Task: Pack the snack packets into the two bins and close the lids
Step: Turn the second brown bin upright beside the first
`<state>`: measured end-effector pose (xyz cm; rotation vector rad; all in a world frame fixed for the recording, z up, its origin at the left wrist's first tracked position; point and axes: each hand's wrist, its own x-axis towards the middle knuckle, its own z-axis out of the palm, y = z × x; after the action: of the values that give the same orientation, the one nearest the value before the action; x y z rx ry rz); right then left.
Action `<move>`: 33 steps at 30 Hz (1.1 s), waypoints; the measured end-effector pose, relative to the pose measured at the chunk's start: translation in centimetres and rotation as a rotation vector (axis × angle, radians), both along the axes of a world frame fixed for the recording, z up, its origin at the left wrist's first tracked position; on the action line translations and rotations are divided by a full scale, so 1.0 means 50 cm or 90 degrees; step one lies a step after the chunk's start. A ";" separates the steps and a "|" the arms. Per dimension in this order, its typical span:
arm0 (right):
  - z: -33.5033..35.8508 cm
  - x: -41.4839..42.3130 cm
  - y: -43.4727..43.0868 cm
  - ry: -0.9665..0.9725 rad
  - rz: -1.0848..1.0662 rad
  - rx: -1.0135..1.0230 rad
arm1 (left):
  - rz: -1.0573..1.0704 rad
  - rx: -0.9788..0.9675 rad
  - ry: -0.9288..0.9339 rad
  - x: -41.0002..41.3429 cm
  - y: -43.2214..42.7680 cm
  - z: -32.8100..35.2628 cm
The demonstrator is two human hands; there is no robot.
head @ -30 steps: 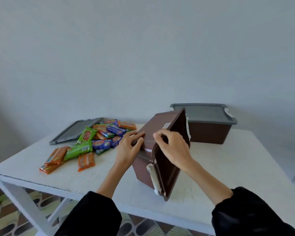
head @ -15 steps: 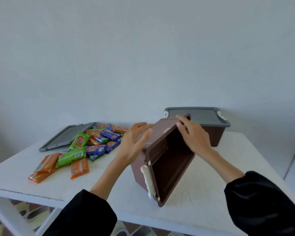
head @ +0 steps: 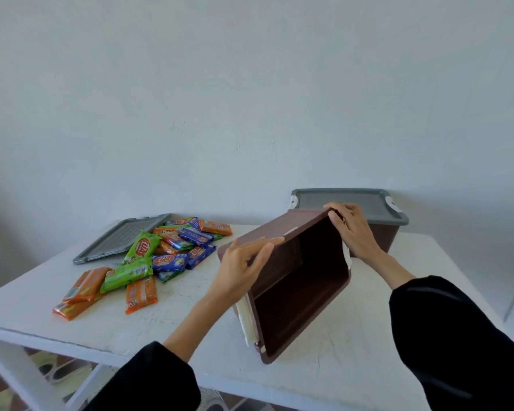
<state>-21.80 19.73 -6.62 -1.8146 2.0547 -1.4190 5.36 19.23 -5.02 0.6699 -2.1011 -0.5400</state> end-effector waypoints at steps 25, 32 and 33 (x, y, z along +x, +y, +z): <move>-0.172 0.067 0.164 0.105 -0.139 -0.041 | 0.278 -0.081 0.110 0.040 -0.048 -0.171; -0.069 0.050 0.188 0.138 -0.339 0.054 | 0.286 0.020 -0.058 -0.023 -0.085 -0.068; -0.057 0.043 0.196 0.140 -0.345 0.105 | 0.267 0.030 -0.110 -0.035 -0.096 -0.058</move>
<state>-19.66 29.51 -9.46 -1.4681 2.8370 -1.1181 3.64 14.43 -7.92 1.1835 -2.0272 -0.3037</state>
